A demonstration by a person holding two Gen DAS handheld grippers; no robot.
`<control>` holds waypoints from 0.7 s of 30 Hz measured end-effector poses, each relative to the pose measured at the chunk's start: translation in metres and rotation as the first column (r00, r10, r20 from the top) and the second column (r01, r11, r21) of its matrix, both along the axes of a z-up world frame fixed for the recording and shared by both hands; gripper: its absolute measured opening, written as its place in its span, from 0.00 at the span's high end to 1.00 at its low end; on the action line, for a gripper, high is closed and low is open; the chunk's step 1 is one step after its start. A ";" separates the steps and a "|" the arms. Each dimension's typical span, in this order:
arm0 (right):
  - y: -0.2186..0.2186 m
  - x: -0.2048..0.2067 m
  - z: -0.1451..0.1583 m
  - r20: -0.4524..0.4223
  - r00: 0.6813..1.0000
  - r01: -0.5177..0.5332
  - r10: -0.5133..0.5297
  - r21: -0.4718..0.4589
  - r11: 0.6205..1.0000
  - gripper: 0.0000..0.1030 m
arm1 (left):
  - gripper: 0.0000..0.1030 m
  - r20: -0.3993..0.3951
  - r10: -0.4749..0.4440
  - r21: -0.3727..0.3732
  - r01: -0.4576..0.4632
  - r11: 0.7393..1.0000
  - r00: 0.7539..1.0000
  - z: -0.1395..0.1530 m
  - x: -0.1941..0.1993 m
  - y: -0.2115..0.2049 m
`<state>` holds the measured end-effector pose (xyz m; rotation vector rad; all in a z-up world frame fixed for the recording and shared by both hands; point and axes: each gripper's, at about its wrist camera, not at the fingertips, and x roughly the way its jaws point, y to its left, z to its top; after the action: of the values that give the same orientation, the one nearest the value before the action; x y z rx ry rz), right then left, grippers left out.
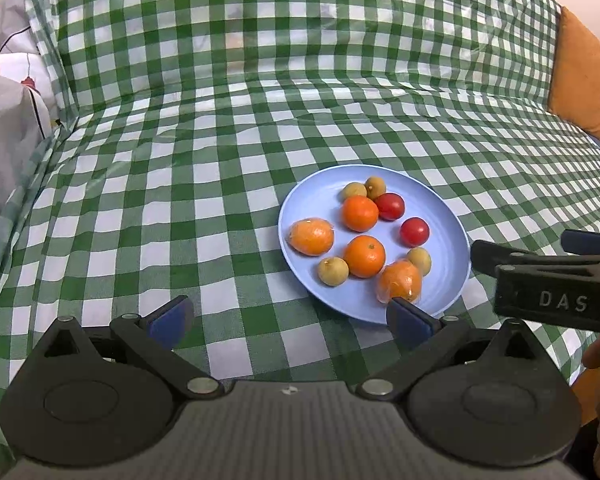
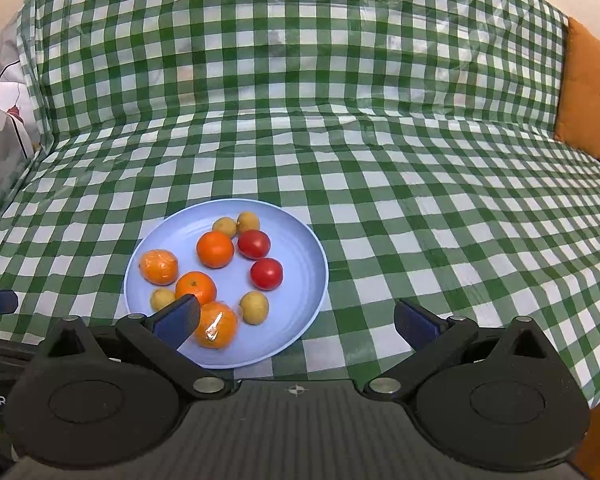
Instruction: Organize fruits
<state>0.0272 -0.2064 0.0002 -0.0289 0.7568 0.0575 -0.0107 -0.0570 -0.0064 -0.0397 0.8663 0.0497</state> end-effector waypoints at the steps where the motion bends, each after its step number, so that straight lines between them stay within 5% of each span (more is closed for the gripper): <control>1: -0.001 0.000 0.000 0.004 1.000 0.004 -0.004 -0.001 1.000 0.01 | 0.01 -0.002 0.007 0.001 -0.007 1.000 1.000 0.000 0.001 0.001; 21: -0.005 0.005 -0.004 -0.013 1.000 -0.025 0.024 -0.036 0.999 0.01 | 0.01 0.007 0.050 -0.014 -0.050 0.999 0.999 0.000 0.004 0.003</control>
<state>0.0323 -0.2114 -0.0034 -0.0724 0.7704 0.0675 -0.0065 -0.0538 -0.0067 -0.0742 0.8580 0.0903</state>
